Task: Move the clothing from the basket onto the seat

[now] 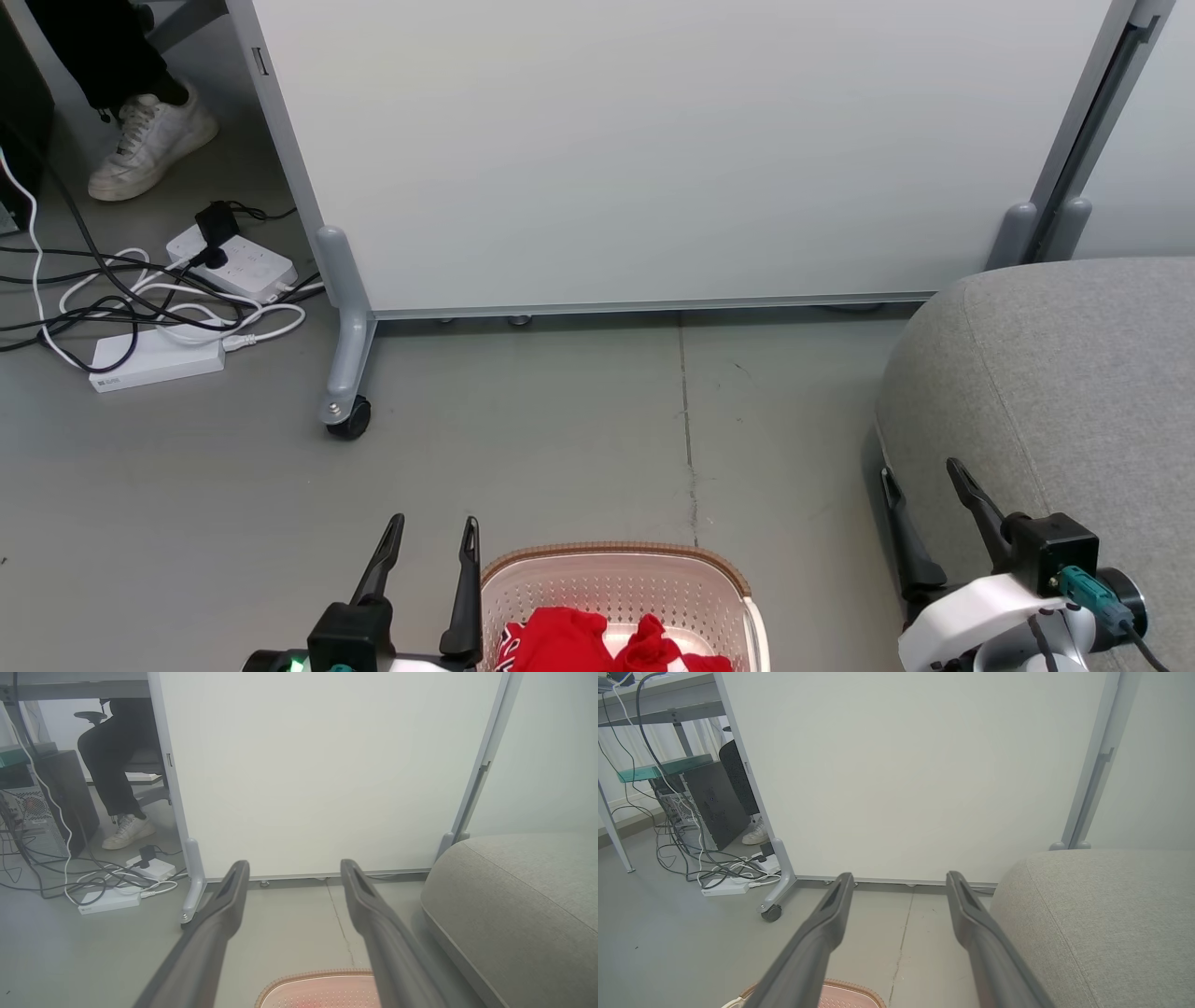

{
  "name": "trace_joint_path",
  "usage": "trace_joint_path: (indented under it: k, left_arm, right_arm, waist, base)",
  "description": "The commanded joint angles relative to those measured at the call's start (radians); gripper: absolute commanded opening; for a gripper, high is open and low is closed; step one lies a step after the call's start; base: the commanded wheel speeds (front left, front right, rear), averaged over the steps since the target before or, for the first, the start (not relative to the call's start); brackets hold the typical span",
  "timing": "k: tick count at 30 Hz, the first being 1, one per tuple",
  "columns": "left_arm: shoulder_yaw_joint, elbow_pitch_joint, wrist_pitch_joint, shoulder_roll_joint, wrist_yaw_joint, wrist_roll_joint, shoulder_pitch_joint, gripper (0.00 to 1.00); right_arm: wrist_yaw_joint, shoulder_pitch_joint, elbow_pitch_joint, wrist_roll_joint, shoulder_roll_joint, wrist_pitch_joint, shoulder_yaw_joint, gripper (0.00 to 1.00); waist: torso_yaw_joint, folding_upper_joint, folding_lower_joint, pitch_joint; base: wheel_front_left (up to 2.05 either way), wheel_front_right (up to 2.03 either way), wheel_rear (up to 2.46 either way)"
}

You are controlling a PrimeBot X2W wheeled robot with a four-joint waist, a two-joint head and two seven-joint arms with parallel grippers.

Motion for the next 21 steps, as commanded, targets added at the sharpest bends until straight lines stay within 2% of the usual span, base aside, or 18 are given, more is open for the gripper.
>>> trace_joint_path:
  k: [1, 12, 21]
  left_arm:
    - [0.002, 0.001, -0.004, 0.004, -0.003, 0.0, 0.003, 1.0]
    - [0.002, 0.008, -0.004, 0.004, -0.006, 0.008, -0.004, 1.0]
    - [-0.015, 0.032, -0.004, 0.003, -0.015, 0.011, -0.02, 1.0]
  right_arm:
    - [0.002, -0.003, 0.005, -0.002, -0.006, -0.006, 0.002, 1.0]
    - [0.002, -0.008, -0.001, -0.009, -0.006, -0.006, -0.006, 1.0]
    - [0.002, -0.013, -0.001, -0.022, -0.006, -0.006, -0.021, 1.0]
  waist:
    - [0.0, 0.0, 0.0, 0.0]
    - [-0.002, 0.0, 0.0, 0.01]
    - [-0.035, 0.0, 0.0, 0.047]
  base:
    - [0.0, 0.0, 0.0]
    - [0.0, 0.0, 0.0]
    - [0.0, 0.0, 0.0]
